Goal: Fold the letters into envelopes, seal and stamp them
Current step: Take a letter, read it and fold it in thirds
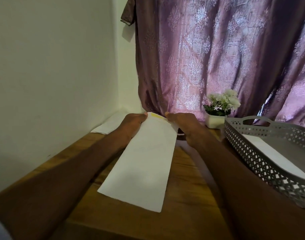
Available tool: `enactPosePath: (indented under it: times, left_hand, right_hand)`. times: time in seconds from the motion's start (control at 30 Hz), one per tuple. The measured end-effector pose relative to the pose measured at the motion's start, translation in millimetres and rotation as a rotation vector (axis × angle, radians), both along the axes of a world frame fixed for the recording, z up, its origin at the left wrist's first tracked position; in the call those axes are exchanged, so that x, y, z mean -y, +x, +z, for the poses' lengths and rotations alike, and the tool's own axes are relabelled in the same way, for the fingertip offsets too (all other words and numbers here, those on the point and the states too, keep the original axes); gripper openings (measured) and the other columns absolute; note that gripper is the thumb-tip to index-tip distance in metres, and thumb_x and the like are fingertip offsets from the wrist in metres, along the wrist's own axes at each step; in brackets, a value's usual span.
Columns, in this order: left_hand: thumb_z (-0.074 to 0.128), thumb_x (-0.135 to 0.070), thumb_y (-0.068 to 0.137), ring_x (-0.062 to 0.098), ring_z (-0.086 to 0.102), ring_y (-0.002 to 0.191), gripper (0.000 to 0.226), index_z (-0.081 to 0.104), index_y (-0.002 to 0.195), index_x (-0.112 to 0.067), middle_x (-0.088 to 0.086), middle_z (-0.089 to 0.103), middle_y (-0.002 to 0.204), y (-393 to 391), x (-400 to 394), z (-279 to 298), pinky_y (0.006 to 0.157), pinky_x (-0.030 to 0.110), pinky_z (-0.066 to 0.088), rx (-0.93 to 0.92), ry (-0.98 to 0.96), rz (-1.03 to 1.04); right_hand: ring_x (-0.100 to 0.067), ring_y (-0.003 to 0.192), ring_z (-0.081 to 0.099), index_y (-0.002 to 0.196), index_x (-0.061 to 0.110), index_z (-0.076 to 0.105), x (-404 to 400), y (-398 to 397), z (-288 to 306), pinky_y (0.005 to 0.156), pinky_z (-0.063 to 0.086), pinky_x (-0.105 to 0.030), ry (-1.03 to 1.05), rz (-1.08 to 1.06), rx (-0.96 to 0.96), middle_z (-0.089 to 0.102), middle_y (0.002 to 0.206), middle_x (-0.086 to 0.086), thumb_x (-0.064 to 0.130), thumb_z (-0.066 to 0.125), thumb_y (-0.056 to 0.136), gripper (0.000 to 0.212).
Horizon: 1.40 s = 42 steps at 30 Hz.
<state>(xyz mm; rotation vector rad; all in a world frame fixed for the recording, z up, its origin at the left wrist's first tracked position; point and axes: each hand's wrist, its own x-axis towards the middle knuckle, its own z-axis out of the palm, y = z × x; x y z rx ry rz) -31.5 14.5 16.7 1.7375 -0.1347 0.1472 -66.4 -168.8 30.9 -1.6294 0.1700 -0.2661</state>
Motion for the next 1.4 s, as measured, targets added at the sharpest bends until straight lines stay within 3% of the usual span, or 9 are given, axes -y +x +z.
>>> enactPosePath:
  times: [0.2,0.4,0.57,0.67,0.8,0.97,1.17,1.27,1.4]
  left_hand:
    - [0.071,-0.02,0.096,0.031,0.073,0.096,0.027,0.072,0.116,-0.003,0.017,0.076,0.109,-4,-4,-4,0.08,0.034,0.058,-0.086,-0.219,-0.069]
    - [0.063,0.001,0.091,0.031,0.067,0.096,0.021,0.077,0.103,-0.01,0.016,0.072,0.105,-7,-6,-1,0.087,0.037,0.058,-0.066,-0.256,-0.104]
    - [0.062,-0.008,0.084,0.033,0.064,0.096,0.018,0.079,0.092,-0.007,0.016,0.067,0.101,-9,-7,2,0.09,0.043,0.058,-0.163,-0.269,-0.075]
    - [0.076,-0.02,0.086,0.027,0.071,0.087,0.014,0.078,0.091,-0.007,0.011,0.076,0.091,-11,-7,-1,0.078,0.035,0.06,-0.104,-0.256,-0.083]
    - [0.081,-0.01,0.086,0.034,0.074,0.103,0.023,0.079,0.108,-0.012,0.013,0.077,0.109,-12,-6,-4,0.097,0.044,0.06,-0.018,-0.178,-0.086]
    - [0.06,-0.007,0.097,0.032,0.069,0.105,0.027,0.072,0.121,-0.009,0.012,0.073,0.109,-10,-4,3,0.094,0.04,0.059,-0.057,-0.168,-0.021]
    - [0.072,-0.019,0.096,0.026,0.07,0.1,0.025,0.074,0.12,-0.01,0.01,0.073,0.116,-6,-6,-1,0.086,0.033,0.059,-0.028,-0.145,-0.037]
    - [0.07,-0.02,0.098,0.03,0.065,0.113,0.025,0.074,0.121,-0.013,0.009,0.069,0.127,-2,-9,2,0.106,0.041,0.053,-0.007,-0.114,0.017]
    - [0.072,-0.016,0.096,0.024,0.066,0.107,0.023,0.075,0.118,-0.011,0.009,0.07,0.127,0,-15,2,0.104,0.035,0.051,0.004,-0.193,0.055]
  right_hand:
    - [-0.031,0.086,0.071,0.1,0.01,0.07,6,3,-5,0.072,0.061,-0.041,0.211,0.132,-0.043,0.073,0.093,-0.016,-0.009,0.073,0.085,0.024]
    - [-0.027,0.082,0.065,0.112,0.002,0.066,9,5,-7,0.059,0.058,-0.032,0.269,0.203,-0.095,0.066,0.1,-0.017,-0.005,0.056,0.085,0.029]
    - [-0.022,0.07,0.069,0.089,0.007,0.078,9,1,-5,0.06,0.059,-0.029,0.244,0.253,-0.115,0.075,0.082,-0.009,0.019,0.066,0.044,0.048]
    - [-0.025,0.077,0.07,0.103,0.002,0.073,5,5,-9,0.067,0.062,-0.036,0.233,0.22,-0.055,0.074,0.093,-0.015,0.011,0.076,0.076,0.028]
    - [-0.037,0.094,0.073,0.104,0.0,0.071,-1,10,-13,0.087,0.061,-0.049,0.254,0.236,-0.053,0.073,0.106,-0.025,-0.009,0.073,0.083,0.023]
    - [-0.034,0.081,0.075,0.096,0.002,0.072,1,15,-13,0.071,0.064,-0.042,0.301,0.228,-0.022,0.075,0.093,-0.021,-0.014,0.072,0.081,0.022]
    - [-0.029,0.07,0.077,0.094,0.002,0.071,-4,13,-14,0.06,0.062,-0.035,0.319,0.242,-0.029,0.075,0.085,-0.018,-0.012,0.074,0.081,0.02]
    - [-0.028,0.08,0.078,0.104,-0.002,0.07,5,15,-13,0.061,0.063,-0.033,0.346,0.226,-0.048,0.077,0.096,-0.019,-0.012,0.075,0.08,0.026]
    - [-0.023,0.078,0.073,0.103,-0.003,0.069,21,17,-13,0.061,0.061,-0.027,0.392,0.148,-0.051,0.073,0.096,-0.018,-0.012,0.07,0.085,0.02]
